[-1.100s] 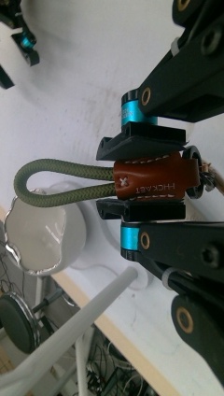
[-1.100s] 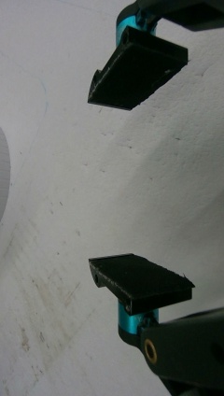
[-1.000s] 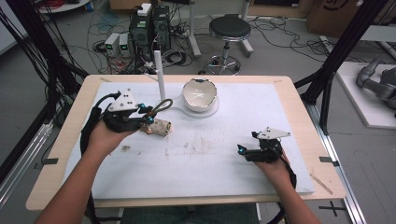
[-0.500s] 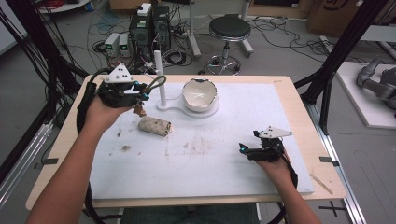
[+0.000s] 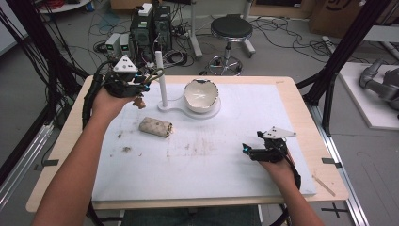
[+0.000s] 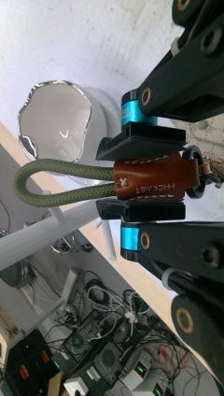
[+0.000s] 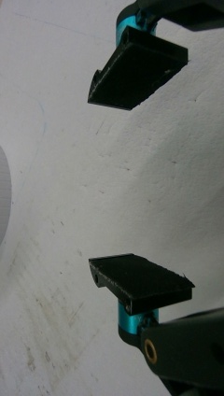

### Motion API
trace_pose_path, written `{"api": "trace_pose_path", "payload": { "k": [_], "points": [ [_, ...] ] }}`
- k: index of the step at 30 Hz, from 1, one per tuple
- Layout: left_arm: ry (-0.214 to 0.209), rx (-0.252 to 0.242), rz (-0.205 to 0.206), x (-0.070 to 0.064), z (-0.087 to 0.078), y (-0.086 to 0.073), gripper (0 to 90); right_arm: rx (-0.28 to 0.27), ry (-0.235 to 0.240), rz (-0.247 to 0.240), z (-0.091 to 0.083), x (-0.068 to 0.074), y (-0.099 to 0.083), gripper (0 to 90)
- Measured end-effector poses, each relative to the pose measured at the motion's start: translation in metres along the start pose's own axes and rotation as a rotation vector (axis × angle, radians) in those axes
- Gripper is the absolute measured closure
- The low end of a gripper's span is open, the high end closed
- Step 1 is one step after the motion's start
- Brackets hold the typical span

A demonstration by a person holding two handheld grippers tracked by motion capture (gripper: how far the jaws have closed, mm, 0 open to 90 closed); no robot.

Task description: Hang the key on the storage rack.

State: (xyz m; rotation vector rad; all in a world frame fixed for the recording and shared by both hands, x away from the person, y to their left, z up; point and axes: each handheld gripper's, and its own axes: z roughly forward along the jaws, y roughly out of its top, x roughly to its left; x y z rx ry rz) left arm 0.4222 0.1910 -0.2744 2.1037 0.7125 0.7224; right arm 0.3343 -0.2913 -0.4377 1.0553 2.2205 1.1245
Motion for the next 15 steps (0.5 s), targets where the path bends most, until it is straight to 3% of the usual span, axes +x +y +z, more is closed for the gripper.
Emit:
{"api": "trace_pose_path", "payload": {
  "k": [9, 15],
  "points": [
    [0.037, 0.038, -0.040, 0.008, 0.007, -0.002, 69.5, -0.001, 0.003, -0.005, -0.001, 0.000, 0.000, 18.8],
    [0.033, 0.063, -0.045, 0.008, 0.015, -0.005, 67.9, -0.002, 0.001, -0.004, -0.001, -0.001, 0.000, 18.8]
  ]
}}
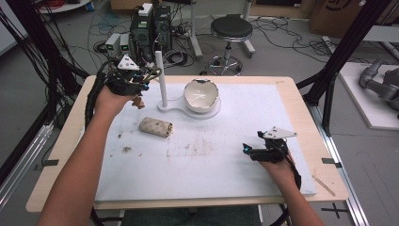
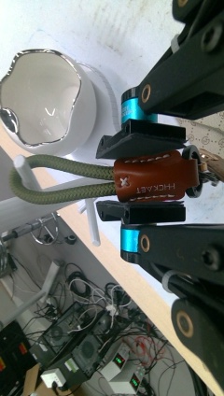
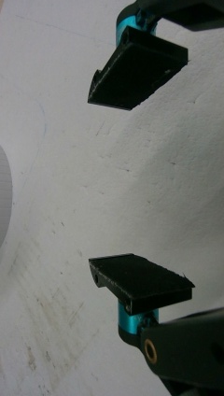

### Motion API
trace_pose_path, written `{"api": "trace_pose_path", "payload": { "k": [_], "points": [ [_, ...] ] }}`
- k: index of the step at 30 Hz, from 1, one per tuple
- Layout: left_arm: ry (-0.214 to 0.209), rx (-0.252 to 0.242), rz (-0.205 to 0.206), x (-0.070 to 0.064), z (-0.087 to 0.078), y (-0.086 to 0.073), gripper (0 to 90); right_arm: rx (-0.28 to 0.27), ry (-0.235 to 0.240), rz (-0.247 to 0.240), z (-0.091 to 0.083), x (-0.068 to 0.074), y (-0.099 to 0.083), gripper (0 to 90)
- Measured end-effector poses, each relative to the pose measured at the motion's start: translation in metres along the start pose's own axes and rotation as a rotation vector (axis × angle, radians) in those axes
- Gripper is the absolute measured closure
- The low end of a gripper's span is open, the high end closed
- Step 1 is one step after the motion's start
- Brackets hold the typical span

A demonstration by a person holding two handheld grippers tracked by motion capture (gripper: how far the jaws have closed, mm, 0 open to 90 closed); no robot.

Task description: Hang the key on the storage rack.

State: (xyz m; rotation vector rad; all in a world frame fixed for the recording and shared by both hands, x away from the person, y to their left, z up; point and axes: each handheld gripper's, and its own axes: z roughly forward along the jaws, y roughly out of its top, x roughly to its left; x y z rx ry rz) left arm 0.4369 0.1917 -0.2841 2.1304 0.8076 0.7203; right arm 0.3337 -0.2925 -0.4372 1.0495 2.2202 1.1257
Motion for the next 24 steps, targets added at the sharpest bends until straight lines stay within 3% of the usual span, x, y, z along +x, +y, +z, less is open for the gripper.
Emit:
{"api": "trace_pose_path", "payload": {
  "k": [3, 8, 17, 24],
  "points": [
    [-0.009, 0.000, -0.002, -0.002, 0.003, -0.001, 65.5, -0.001, -0.002, 0.002, 0.000, 0.000, 0.000, 18.8],
    [-0.013, 0.001, -0.019, -0.003, 0.005, -0.008, 49.7, -0.001, 0.002, 0.001, 0.000, 0.000, 0.000, 18.8],
    [-0.045, -0.039, -0.104, -0.007, -0.001, -0.039, 34.6, 0.002, -0.002, -0.001, -0.001, 0.001, 0.000, 18.8],
    [-0.089, -0.072, -0.117, -0.021, -0.009, -0.059, 29.1, -0.007, -0.006, 0.000, -0.001, 0.001, 0.000, 18.8]
  ]
}}
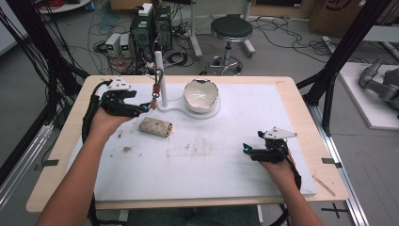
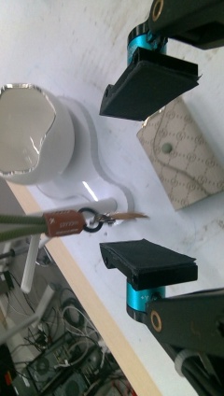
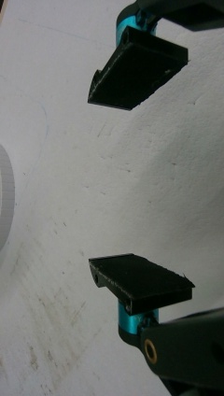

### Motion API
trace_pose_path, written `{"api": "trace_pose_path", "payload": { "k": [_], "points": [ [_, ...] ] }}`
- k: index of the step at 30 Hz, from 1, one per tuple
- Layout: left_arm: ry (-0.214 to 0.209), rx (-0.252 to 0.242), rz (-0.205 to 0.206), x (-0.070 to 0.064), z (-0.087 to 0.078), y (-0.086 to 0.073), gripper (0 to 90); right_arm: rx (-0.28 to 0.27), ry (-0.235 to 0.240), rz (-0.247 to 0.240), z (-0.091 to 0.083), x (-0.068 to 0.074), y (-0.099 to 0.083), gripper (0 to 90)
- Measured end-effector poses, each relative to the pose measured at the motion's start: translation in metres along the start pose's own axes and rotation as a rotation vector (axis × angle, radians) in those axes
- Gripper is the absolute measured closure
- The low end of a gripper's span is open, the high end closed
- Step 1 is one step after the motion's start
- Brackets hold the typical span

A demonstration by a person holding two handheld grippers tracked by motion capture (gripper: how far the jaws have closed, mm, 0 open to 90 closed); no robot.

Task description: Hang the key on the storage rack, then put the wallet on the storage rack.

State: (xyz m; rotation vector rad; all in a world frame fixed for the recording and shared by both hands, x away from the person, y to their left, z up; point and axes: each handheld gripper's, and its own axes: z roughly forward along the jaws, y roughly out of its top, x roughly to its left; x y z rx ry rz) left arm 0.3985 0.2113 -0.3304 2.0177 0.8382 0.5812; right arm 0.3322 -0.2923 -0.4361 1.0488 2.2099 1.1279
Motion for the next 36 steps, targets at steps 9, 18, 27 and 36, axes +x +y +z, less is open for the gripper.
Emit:
{"api": "trace_pose_path", "payload": {
  "k": [9, 18, 27, 36],
  "points": [
    [-0.062, -0.037, -0.018, -0.018, -0.006, -0.033, 27.1, 0.003, 0.000, 0.004, -0.001, -0.001, -0.001, 18.8],
    [-0.111, -0.061, -0.060, -0.033, -0.008, -0.069, 25.8, 0.002, 0.000, 0.003, -0.001, 0.000, -0.001, 18.8],
    [-0.191, -0.098, -0.052, -0.043, -0.013, -0.095, 19.7, 0.006, 0.002, -0.009, -0.002, 0.000, -0.002, 18.8],
    [-0.184, -0.119, -0.044, -0.044, -0.021, -0.105, 18.9, -0.010, -0.001, -0.016, -0.004, -0.002, -0.001, 18.8]
  ]
}}
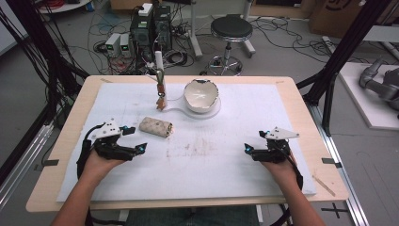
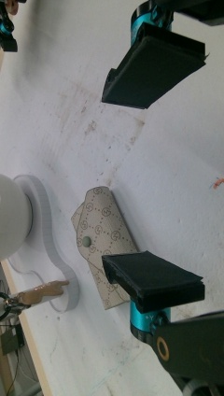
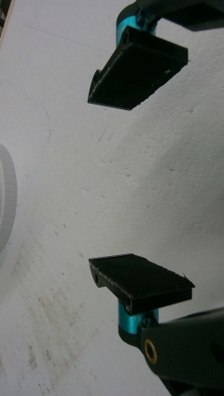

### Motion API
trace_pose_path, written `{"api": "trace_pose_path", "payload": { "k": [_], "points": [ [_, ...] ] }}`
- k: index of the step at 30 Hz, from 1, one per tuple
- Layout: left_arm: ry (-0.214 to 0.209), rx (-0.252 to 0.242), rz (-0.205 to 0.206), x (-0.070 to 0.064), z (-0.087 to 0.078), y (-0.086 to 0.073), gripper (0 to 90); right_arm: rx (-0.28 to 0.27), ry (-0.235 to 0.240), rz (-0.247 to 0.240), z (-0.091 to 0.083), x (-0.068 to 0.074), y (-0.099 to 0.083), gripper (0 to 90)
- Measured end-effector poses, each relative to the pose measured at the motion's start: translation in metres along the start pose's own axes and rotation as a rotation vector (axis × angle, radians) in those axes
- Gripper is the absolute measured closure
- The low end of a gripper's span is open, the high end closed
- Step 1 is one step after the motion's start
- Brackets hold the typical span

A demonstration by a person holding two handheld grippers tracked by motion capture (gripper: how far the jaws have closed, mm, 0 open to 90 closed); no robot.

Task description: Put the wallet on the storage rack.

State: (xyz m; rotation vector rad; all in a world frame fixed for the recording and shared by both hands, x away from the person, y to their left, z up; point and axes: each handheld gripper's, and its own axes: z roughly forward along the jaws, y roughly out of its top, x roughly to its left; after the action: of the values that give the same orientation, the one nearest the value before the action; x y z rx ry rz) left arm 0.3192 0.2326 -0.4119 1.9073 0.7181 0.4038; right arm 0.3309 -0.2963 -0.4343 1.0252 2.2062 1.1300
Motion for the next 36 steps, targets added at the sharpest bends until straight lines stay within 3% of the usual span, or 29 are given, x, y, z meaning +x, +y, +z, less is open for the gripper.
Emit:
{"api": "trace_pose_path", "payload": {
  "k": [10, 17, 22, 24, 30, 36],
  "points": [
    [0.019, 0.007, -0.004, -0.002, -0.013, -0.009, 18.2, 0.009, 0.053, -0.024, 0.014, 0.006, 0.013, 18.8],
    [0.038, -0.013, -0.019, -0.002, -0.024, -0.017, 18.2, 0.033, 0.135, -0.110, 0.031, 0.027, 0.031, 18.8],
    [0.053, -0.011, -0.037, -0.001, -0.034, -0.024, 18.2, 0.034, 0.194, -0.140, 0.046, 0.040, 0.047, 18.8],
    [0.064, -0.015, -0.045, 0.002, -0.038, -0.026, 18.3, 0.022, 0.213, -0.129, 0.053, 0.043, 0.053, 18.8],
    [0.078, -0.022, -0.051, 0.006, -0.046, -0.029, 18.2, 0.026, 0.223, -0.131, 0.075, 0.056, 0.073, 18.8],
    [0.090, 0.001, -0.065, 0.010, -0.044, -0.032, 18.2, 0.019, 0.250, -0.160, 0.098, 0.076, 0.099, 18.8]
  ]
}}
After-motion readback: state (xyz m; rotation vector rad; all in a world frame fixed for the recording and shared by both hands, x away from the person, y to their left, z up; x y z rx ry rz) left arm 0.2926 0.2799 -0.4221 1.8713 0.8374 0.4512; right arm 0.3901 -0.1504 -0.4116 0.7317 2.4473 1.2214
